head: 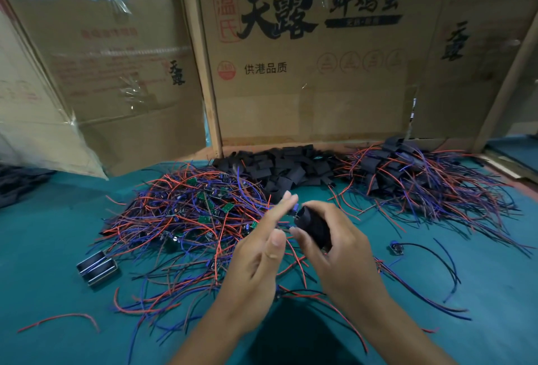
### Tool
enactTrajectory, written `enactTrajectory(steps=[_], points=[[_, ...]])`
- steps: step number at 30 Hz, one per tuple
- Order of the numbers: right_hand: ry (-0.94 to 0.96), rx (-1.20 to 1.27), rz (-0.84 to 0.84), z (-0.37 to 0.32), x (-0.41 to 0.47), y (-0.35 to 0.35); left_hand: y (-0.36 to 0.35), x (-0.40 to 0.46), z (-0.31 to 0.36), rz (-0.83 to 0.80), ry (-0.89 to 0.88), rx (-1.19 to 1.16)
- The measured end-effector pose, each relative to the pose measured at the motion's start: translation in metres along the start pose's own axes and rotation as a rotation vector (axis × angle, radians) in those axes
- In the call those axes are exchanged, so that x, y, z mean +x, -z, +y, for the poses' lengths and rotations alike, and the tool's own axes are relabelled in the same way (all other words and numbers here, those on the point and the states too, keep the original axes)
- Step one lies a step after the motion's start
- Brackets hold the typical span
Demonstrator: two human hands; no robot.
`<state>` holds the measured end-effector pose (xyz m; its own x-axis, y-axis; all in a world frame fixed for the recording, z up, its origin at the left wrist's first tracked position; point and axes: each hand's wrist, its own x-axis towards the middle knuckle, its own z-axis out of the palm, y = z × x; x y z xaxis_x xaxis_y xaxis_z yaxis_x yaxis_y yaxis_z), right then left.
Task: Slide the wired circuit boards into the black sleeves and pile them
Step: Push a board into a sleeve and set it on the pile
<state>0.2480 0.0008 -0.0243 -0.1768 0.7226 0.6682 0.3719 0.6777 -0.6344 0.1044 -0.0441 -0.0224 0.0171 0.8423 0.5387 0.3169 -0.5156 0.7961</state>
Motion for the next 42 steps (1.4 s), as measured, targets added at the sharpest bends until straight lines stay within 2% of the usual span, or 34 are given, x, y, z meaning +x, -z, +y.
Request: enactTrajectory(steps=[5,12,23,27,30,38,42], points=[[0.034,-0.066,-0.04,0.001,0.002,0.004,0.003,0.001,0.001,0.037,0.069,-0.053],[0.084,-0.133,-0.033,0.002,0.004,0.009,0.005,-0.002,0.0,-0.032,0.042,0.206],[0.162,-0.187,0.001,0.004,0.006,0.011,0.006,-0.002,0.005,-0.03,0.015,0.288],[0.214,-0.223,0.001,0.004,0.006,0.012,0.006,-0.003,0.006,-0.04,-0.036,0.392],[0.202,-0.228,0.007,0.005,0.007,0.012,0.004,-0.003,0.005,-0.022,-0.083,0.511],[0.132,-0.12,-0.139,-0.005,0.007,0.012,-0.001,-0.004,0.003,-0.035,-0.125,0.507],[0.055,-0.073,-0.117,-0.005,0.005,0.014,-0.002,-0.007,0.005,-0.082,-0.044,0.481]])
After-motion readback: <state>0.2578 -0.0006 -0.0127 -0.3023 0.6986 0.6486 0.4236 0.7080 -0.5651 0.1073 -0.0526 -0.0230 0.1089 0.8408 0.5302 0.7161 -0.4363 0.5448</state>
